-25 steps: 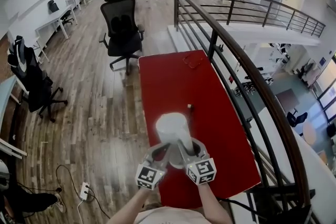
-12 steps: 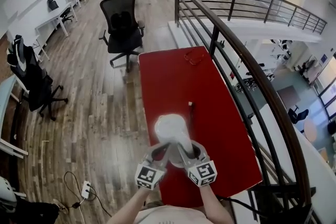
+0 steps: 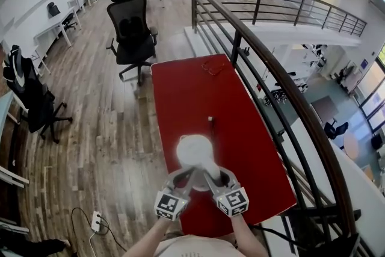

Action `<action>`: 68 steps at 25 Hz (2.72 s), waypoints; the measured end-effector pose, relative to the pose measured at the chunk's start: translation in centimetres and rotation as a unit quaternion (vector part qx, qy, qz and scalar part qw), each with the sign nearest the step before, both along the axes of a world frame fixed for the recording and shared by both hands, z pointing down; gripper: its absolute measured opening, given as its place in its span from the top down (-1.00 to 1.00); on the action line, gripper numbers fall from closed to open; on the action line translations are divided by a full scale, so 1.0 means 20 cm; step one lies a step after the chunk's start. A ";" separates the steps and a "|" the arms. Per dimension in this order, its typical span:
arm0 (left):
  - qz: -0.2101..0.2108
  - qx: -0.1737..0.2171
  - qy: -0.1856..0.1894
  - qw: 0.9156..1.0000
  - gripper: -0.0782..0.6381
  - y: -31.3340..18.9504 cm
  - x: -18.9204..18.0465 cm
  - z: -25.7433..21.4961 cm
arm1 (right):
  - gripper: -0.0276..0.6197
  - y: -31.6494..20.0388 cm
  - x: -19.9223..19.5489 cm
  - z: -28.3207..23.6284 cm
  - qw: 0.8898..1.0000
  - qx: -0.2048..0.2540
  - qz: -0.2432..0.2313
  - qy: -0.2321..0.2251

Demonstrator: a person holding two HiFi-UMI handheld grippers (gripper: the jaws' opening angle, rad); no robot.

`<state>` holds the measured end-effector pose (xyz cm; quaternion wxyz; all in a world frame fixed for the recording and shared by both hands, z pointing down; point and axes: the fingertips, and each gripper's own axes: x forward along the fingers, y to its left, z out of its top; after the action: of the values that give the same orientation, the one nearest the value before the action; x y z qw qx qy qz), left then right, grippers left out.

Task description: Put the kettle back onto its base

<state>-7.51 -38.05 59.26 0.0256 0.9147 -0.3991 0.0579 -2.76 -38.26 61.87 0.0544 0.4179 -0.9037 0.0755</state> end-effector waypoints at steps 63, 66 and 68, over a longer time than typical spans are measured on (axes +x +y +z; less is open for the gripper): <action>-0.019 -0.004 0.014 1.000 0.77 0.31 0.05 0.00 | 0.55 0.22 0.17 0.14 0.976 -0.030 -0.183 0.116; -0.012 -0.007 0.011 1.000 0.77 0.32 0.09 0.03 | 0.55 0.21 0.16 0.14 0.980 -0.029 -0.164 0.110; -0.011 -0.008 0.009 1.000 0.77 0.32 0.12 0.04 | 0.55 0.20 0.13 0.13 0.982 -0.027 -0.151 0.106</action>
<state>-5.04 -31.62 60.10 0.0376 0.9104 -0.4087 0.0528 -0.10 -34.21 64.43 0.1721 0.2801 -0.9433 0.0462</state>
